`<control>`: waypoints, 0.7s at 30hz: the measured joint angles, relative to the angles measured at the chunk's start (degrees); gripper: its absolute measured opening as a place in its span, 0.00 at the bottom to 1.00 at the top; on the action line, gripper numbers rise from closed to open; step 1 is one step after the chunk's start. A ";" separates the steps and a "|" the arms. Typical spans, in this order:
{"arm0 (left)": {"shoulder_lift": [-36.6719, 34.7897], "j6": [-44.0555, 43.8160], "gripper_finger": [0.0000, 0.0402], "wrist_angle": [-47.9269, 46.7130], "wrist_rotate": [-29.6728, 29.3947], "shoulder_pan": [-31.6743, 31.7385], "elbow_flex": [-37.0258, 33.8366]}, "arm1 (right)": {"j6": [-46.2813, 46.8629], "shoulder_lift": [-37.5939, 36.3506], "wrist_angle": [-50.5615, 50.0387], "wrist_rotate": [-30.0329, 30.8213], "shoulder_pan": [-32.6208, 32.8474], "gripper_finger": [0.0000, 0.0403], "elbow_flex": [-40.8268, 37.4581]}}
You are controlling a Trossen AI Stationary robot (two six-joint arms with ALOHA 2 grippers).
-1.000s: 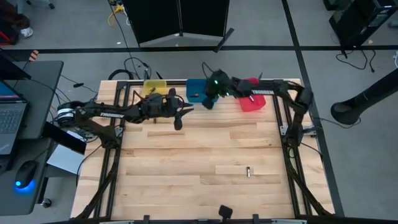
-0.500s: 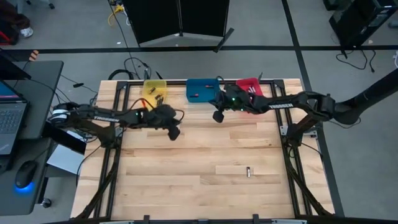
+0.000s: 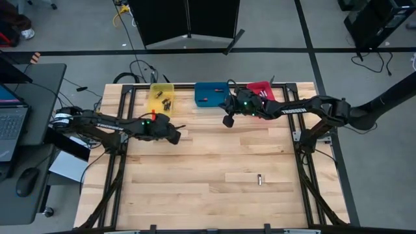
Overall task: Sort batteries
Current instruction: Put the black battery into the yellow bin
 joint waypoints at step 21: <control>0.08 -12.15 0.47 4.70 -9.48 0.12 -10.40 | 0.18 0.00 0.28 -0.11 0.92 0.03 0.02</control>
